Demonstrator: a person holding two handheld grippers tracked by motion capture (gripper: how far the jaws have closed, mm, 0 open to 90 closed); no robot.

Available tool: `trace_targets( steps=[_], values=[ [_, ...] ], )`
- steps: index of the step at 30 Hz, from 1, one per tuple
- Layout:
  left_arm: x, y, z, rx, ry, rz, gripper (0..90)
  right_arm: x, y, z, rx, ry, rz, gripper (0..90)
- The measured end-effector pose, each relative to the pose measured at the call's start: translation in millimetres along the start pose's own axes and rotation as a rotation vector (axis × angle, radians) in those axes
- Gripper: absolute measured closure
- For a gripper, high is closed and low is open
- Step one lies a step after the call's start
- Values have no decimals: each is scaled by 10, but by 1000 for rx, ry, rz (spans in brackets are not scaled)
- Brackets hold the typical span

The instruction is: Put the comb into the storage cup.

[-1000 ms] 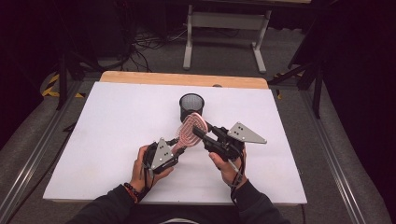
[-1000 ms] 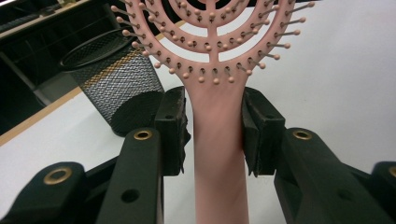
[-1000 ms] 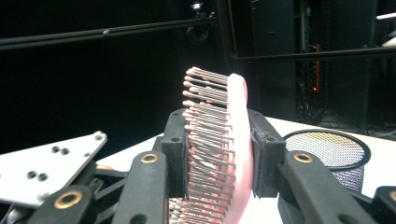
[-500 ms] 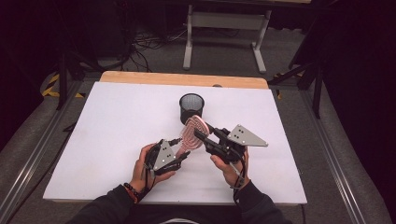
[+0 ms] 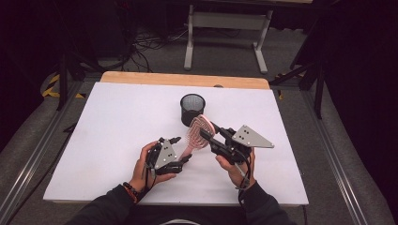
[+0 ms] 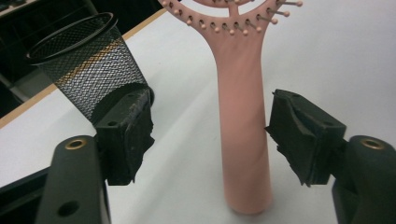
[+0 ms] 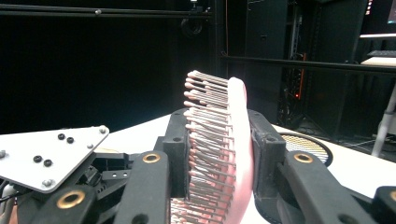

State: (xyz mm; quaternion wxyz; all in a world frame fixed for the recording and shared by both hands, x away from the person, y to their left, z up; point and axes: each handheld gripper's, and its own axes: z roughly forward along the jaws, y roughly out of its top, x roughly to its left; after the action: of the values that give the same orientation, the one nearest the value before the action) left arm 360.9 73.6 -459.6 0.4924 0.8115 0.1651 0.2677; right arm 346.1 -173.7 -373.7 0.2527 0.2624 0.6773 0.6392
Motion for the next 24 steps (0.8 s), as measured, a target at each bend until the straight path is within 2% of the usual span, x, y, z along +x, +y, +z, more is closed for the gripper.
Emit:
trace_targets(
  steps=[4, 6, 10, 12, 17, 24],
  values=[
    [9, -9, 9, -7, -25, -12, 280, -10, 15, -17, -4, -6, -12, 652],
    [11, -8, 14, -5, -35, 0, 256, -17, 34, -38, -8, -9, -22, 652],
    [15, -9, 10, -18, -57, -6, 214, -12, 59, -63, -9, -24, -57, 652],
    [15, -10, 7, -25, -60, -7, 209, -11, 61, -66, -8, -26, -56, 652],
    [38, -9, -39, -48, -116, 0, 179, -30, 71, -85, -9, -39, -65, 652],
    [136, -44, -142, -73, -115, 5, 139, -42, 80, -108, -6, -52, -86, 652]
  ],
)
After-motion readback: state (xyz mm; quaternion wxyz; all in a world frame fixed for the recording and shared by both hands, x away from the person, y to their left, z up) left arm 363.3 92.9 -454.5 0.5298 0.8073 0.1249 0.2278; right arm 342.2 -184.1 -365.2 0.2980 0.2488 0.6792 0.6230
